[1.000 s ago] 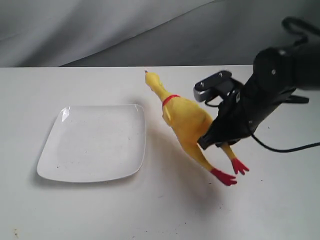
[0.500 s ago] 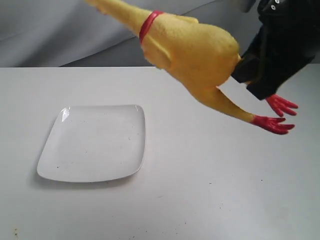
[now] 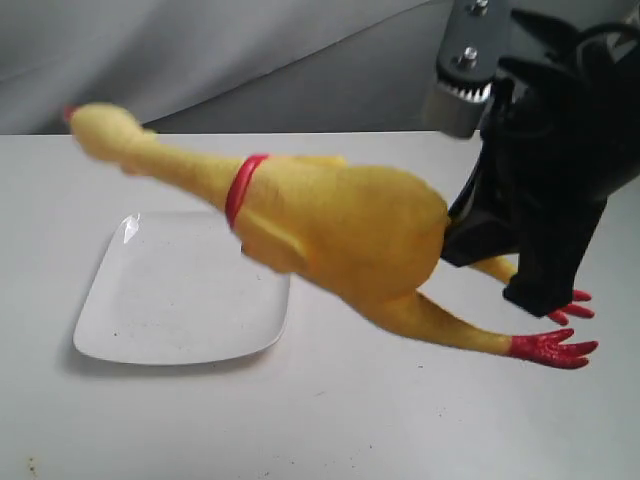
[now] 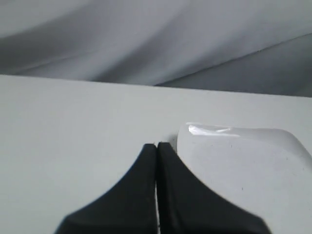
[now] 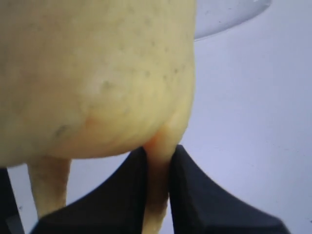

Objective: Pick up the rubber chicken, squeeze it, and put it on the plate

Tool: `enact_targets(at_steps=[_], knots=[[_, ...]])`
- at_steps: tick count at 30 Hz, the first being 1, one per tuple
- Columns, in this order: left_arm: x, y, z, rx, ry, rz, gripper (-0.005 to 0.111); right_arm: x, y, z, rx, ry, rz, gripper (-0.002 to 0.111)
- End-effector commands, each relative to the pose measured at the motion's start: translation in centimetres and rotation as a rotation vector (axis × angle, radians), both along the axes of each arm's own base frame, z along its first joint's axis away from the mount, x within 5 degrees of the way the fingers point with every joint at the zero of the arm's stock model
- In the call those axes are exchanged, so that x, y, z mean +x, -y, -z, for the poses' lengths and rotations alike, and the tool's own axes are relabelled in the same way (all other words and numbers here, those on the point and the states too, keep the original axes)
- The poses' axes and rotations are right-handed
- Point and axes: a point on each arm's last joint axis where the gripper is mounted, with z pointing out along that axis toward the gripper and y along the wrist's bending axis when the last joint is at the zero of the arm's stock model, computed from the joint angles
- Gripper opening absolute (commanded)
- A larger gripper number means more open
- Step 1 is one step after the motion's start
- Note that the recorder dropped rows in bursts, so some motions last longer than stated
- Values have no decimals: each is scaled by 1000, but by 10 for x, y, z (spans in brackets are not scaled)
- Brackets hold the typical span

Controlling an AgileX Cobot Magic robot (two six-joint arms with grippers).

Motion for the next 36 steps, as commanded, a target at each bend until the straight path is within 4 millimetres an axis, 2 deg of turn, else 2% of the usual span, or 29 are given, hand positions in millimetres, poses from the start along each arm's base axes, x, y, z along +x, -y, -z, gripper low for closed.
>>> enact_targets(at_steps=[1, 4, 12, 14, 18, 22, 25, 27, 29, 30, 32, 33, 34, 35, 36], knots=[[1, 0, -19, 53, 213, 2, 0, -2, -9, 5, 43, 51, -30, 0], [-1, 1, -32, 82, 362, 6, 0, -2, -12, 3, 94, 55, -17, 0], [-6, 2, -50, 107, 570, 10, 0, -5, -15, 2, 127, 16, -17, 0], [-8, 3, -55, 56, 637, 21, 0, -5, -16, 2, 138, 10, -16, 0], [-12, 4, -62, -200, 755, 82, 0, -6, -17, 1, 149, 3, -15, 0], [-17, 11, -70, -187, 847, 170, 0, -5, -17, 1, 153, -1, -3, 0], [-19, 21, -72, -50, 863, 259, 3, -5, -17, 1, 159, -3, -2, 0], [-20, 30, -71, 6, 844, 351, 10, -6, -18, 1, 169, -7, 0, 0], [-18, 44, -64, 109, 767, 489, 24, -6, -19, 0, 180, -15, 5, 0], [-19, 59, -65, 225, 698, 657, 42, -7, -19, 0, 188, -27, 18, 0], [-23, 74, -82, 308, 697, 869, 60, -7, -19, 0, 194, -39, 38, 0], [-23, 76, -88, 343, 690, 911, 61, -7, -19, 0, 194, -39, 38, 0], [-18, 79, -103, 508, 599, 950, 62, -7, -19, 0, 198, -42, 40, 0], [-14, 78, -108, 598, 532, 954, 62, -7, -20, 0, 202, -46, 42, 0], [-6, 75, -125, 676, 438, 939, 62, -7, -20, -1, 209, -51, 43, 0]])
